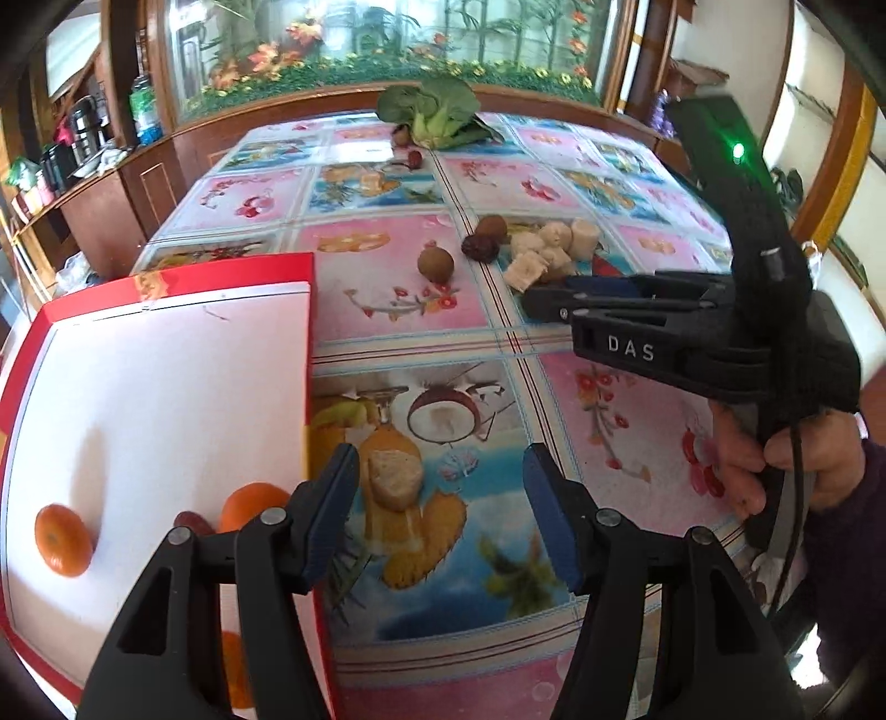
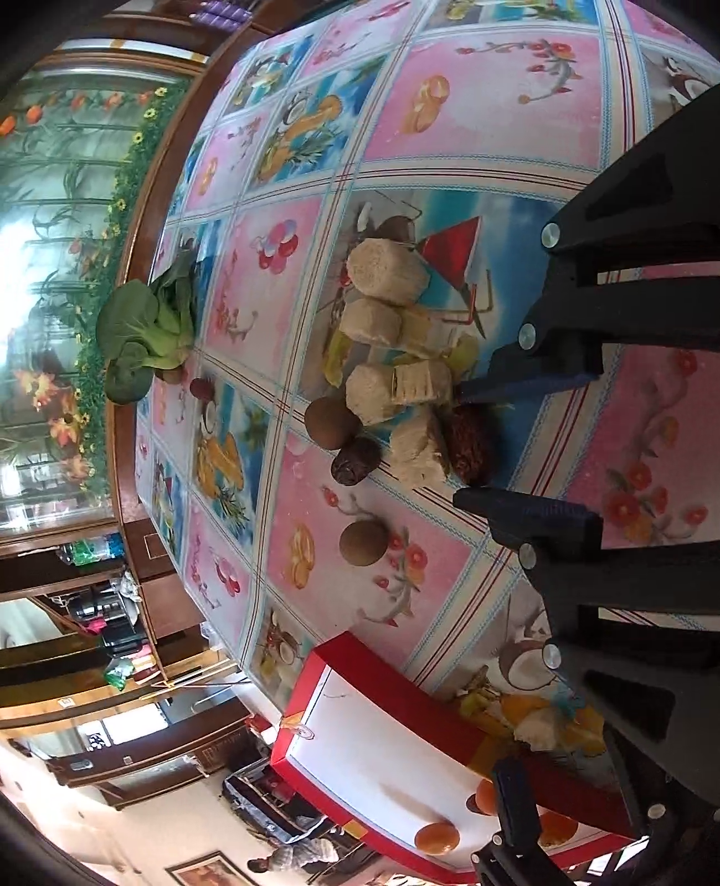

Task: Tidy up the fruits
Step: 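Grasp a white cube with the left gripper while the right gripper grasps a red date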

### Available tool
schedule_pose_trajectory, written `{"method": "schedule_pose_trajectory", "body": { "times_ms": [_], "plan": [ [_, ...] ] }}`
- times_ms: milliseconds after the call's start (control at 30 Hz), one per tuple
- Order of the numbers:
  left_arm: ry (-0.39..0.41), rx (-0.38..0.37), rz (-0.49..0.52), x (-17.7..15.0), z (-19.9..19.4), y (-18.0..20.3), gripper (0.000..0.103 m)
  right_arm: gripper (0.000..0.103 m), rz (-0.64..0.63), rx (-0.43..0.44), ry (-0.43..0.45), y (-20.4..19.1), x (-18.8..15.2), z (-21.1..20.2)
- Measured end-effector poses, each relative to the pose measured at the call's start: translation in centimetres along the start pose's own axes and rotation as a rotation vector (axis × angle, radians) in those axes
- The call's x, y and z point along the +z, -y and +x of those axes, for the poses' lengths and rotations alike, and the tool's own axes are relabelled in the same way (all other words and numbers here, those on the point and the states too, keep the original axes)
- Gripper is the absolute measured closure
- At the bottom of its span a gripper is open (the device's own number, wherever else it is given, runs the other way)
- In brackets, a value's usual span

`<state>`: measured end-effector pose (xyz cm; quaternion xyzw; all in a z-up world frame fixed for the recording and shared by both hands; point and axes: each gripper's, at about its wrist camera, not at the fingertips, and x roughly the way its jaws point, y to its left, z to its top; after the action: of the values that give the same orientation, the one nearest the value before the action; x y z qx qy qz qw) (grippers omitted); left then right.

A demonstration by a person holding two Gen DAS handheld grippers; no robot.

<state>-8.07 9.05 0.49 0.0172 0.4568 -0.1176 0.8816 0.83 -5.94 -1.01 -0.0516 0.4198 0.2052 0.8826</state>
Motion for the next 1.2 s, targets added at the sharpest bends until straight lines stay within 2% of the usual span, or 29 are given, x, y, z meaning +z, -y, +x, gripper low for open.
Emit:
{"method": "schedule_pose_trajectory", "body": {
  "times_ms": [267, 367, 633, 733, 767, 867, 967, 1200],
  "plan": [
    [-0.057, -0.008, 0.052, 0.9, 1.9, 0.0, 0.051, 0.074, 0.019, -0.012, -0.02, 1.0, 0.1, -0.5],
    [-0.071, 0.004, 0.081, 0.7, 2.2, 0.4, 0.051, 0.074, 0.028, -0.012, -0.028, 1.3, 0.0, -0.5],
    [-0.066, 0.027, 0.038, 1.4, 2.6, 0.2, 0.051, 0.073, 0.037, -0.001, -0.031, 1.5, 0.0, -0.5],
    [-0.071, 0.06, 0.037, 1.6, 2.9, 0.3, 0.059, 0.073, 0.038, -0.003, -0.036, 1.5, -0.1, -0.5],
    [-0.071, 0.054, 0.036, 1.7, 2.9, 0.2, 0.065, 0.073, 0.04, -0.001, -0.035, 1.5, -0.1, -0.5],
    [-0.075, 0.051, 0.038, 1.6, 2.8, 0.1, 0.069, 0.073, 0.042, -0.001, -0.038, 1.6, -0.1, -0.4],
    [-0.081, 0.06, 0.059, 1.3, 2.5, 0.5, 0.069, 0.073, 0.041, -0.001, -0.039, 1.6, -0.2, -0.4],
    [-0.078, 0.06, 0.029, 0.7, 2.1, 0.4, 0.069, 0.074, 0.044, -0.001, -0.038, 1.6, -0.1, -0.4]
  ]
}}
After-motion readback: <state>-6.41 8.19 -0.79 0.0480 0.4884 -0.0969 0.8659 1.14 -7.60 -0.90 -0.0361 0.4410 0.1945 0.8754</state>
